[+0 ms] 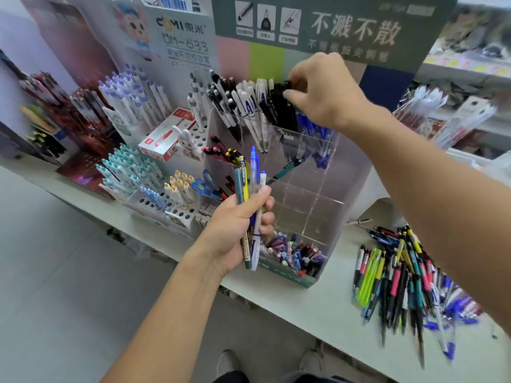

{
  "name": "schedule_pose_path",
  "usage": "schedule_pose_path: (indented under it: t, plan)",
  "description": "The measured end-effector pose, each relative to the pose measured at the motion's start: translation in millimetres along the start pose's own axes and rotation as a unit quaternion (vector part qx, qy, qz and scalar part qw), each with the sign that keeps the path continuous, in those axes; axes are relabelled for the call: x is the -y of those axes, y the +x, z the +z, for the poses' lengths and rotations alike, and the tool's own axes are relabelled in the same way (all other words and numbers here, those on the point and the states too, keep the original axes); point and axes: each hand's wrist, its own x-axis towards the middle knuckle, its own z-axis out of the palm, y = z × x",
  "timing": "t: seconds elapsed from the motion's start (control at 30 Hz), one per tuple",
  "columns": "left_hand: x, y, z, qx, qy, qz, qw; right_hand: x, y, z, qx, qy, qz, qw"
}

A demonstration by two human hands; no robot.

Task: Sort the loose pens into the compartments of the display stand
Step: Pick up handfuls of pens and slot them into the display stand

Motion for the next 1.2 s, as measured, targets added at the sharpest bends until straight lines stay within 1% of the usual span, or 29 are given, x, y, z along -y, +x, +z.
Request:
schedule_pose_path:
  t: [0.13, 0.2, 0.23, 0.27, 0.3, 0.33, 0.37, 0.4, 0.43, 0.47, 0.5, 0.53, 0.57, 0.63, 0.67, 0.73, 0.77, 0.8, 0.87, 0.97, 1.03, 1.1, 1.2]
  plan:
    - [-2.2, -7.3, -6.6, -0.011, 0.022, 0.007, 1.0, 4.6, 11.2, 2.3, 0.062, -0.05, 0.057, 0.995]
    - [-2.8, -9.0, -10.1, -0.018, 0.051, 0.014, 0.998, 10.9, 2.3, -2.3, 0.053, -0.08, 0.054, 0.994]
    - [-3.4, -10.0, -11.4, -0.018, 0.067, 0.017, 0.997, 15.3, -7.6, -5.3, 0.03, -0.069, 0.049, 0.996]
    - [-4.0, -10.6, -12.4, -0.015, 0.083, 0.018, 0.996, 19.5, -20.9, -7.9, 0.003, -0.028, 0.044, 0.999]
    - [-4.4, -11.5, -13.2, -0.009, 0.101, 0.018, 0.995, 25.1, -37.9, -10.6, -0.003, 0.038, 0.046, 0.998]
    - [-4.3, -12.5, -13.0, 0.001, 0.12, 0.015, 0.993, 31.8, -55.8, -11.8, 0.02, 0.109, 0.05, 0.993]
    - [-3.7, -13.3, -11.8, 0.015, 0.138, 0.012, 0.99, 37.6, -72.8, -10.5, 0.074, 0.17, 0.058, 0.981]
    - [-2.3, -13.5, -9.9, 0.029, 0.154, 0.008, 0.988, 41.0, -88.5, -8.3, 0.137, 0.232, 0.078, 0.96]
    - [0.0, -13.4, -7.7, 0.041, 0.168, 0.001, 0.985, 41.1, -101.9, -4.3, 0.174, 0.302, 0.113, 0.93]
    - [2.6, -12.5, -5.7, 0.049, 0.181, -0.007, 0.982, 38.7, -112.2, 0.4, 0.181, 0.369, 0.151, 0.899]
    - [5.3, -11.8, -4.0, 0.049, 0.196, -0.014, 0.979, 33.3, -120.1, 3.9, 0.161, 0.412, 0.183, 0.878]
    - [8.0, -11.1, -3.4, 0.042, 0.213, -0.019, 0.976, 26.9, -126.2, 3.3, 0.128, 0.43, 0.209, 0.869]
    - [10.6, -9.8, -3.7, 0.032, 0.234, -0.022, 0.972, 18.6, -130.2, -0.4, 0.083, 0.433, 0.226, 0.869]
    - [14.7, -6.5, -6.0, 0.003, 0.262, -0.02, 0.965, 1.7, -136.7, -16.6, -0.024, 0.423, 0.229, 0.876]
    - [16.2, -4.6, -7.5, -0.017, 0.254, -0.018, 0.967, -5.3, -138.4, -26.1, -0.081, 0.414, 0.222, 0.879]
    - [18.1, 0.4, -6.8, -0.046, 0.179, -0.024, 0.982, -17.8, -138.2, -44.0, -0.185, 0.358, 0.195, 0.894]
    - [17.5, 2.6, -5.0, -0.048, 0.126, -0.026, 0.991, -21.3, -135.0, -48.9, -0.222, 0.311, 0.174, 0.908]
    - [16.1, 4.0, -1.8, -0.041, 0.075, -0.028, 0.996, -23.9, -129.9, -50.7, -0.242, 0.26, 0.153, 0.922]
    - [13.6, 5.1, 4.5, -0.022, 0.006, -0.033, 0.999, -24.6, -114.8, -47.9, -0.252, 0.168, 0.117, 0.946]
    - [9.9, 2.3, 10.8, 0.011, -0.007, -0.047, 0.999, -18.4, -90.5, -38.6, -0.209, 0.077, 0.079, 0.972]
    - [7.8, -2.9, 12.8, 0.039, 0.019, -0.053, 0.998, -14.2, -76.7, -35.7, -0.183, 0.056, 0.062, 0.98]
    - [6.9, -8.2, 12.0, 0.058, 0.048, -0.046, 0.996, -11.9, -64.6, -38.1, -0.17, 0.06, 0.053, 0.982]
    - [7.4, -14.1, 8.6, 0.067, 0.074, -0.027, 0.995, -11.9, -53.3, -47.9, -0.173, 0.072, 0.028, 0.982]
